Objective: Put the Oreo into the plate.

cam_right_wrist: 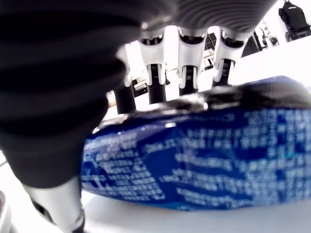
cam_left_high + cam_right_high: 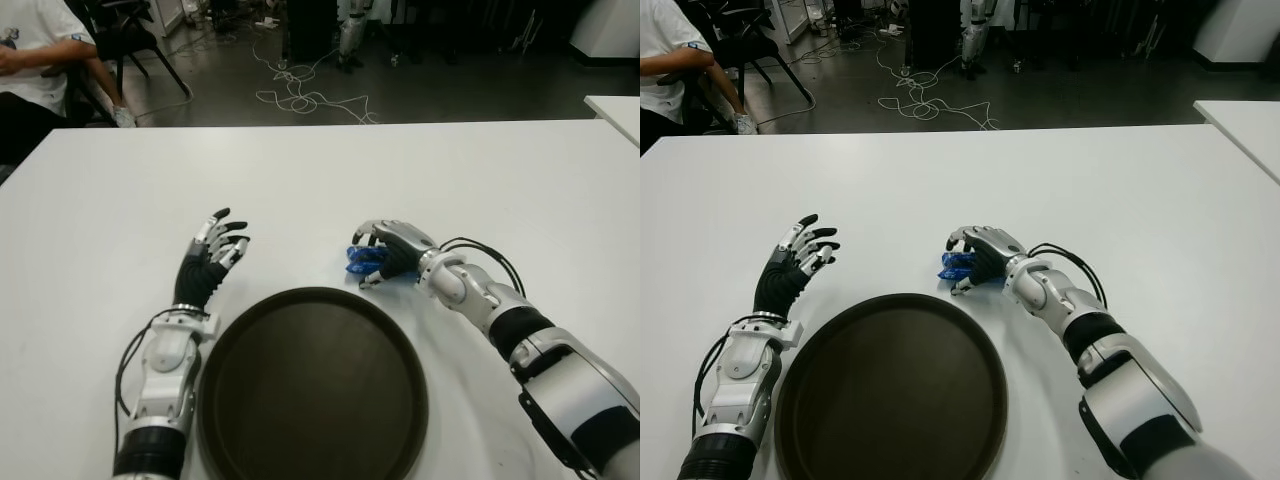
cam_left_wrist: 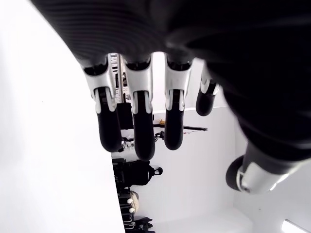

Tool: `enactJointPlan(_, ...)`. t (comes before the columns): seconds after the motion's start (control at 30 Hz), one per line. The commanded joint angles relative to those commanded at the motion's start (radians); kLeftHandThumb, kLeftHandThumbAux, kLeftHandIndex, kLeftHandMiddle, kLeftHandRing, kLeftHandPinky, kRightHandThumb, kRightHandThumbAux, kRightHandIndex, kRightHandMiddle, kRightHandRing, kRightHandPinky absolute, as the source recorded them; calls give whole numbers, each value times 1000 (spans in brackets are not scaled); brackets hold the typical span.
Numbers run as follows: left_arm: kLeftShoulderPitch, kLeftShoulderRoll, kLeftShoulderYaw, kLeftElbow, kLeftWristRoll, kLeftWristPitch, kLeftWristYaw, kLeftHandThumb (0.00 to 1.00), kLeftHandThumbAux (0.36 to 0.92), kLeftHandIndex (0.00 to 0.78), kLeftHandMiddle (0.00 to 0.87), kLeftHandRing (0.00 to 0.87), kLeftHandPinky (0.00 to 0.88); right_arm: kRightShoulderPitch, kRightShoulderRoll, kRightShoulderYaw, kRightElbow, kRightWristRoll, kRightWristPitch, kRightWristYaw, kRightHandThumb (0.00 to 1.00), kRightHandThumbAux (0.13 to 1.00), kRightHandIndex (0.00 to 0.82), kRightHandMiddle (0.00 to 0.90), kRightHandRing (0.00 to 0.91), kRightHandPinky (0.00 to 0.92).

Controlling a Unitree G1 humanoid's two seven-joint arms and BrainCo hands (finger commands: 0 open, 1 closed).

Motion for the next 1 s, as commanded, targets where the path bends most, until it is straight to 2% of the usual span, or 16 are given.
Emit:
enactJointPlan(0.2,2,0,0,-2,3,2,2,425,610,119,262,288,323,-2,3,12,5,-17,10,-21,0,858,403,436,427,389)
enactJointPlan(0.33,5,0,-1,-4,2,0,-2,416,599,116,264,291,325,1,-1,18,-4,-24,13,-33,0,860,407,420,411,381)
enactJointPlan(0.67,16,0,-5,-29,4,8,-3,397,590,117,268,296,326,7,-4,34,-29,-42,51,-64,0,874,414,440,435,418)
enactJointPlan(0.8,21,1,-8,-40,8,15,-1,406,603,118,262,287,317,12,-7,44,-44,-60,76,-96,0,890,446,511,511,502)
enactJointPlan(0.97,26,-1,-9,-53,11,28,4,407,604,118,260,286,320,19,-10,61,-63,-94,115,-165,34,892,478,557,552,544)
enactJointPlan(1.0,27,-1,-10,-56,12,32,5,402,602,117,259,285,320,22,-8,65,-68,-109,144,-198,43,891,483,563,556,547)
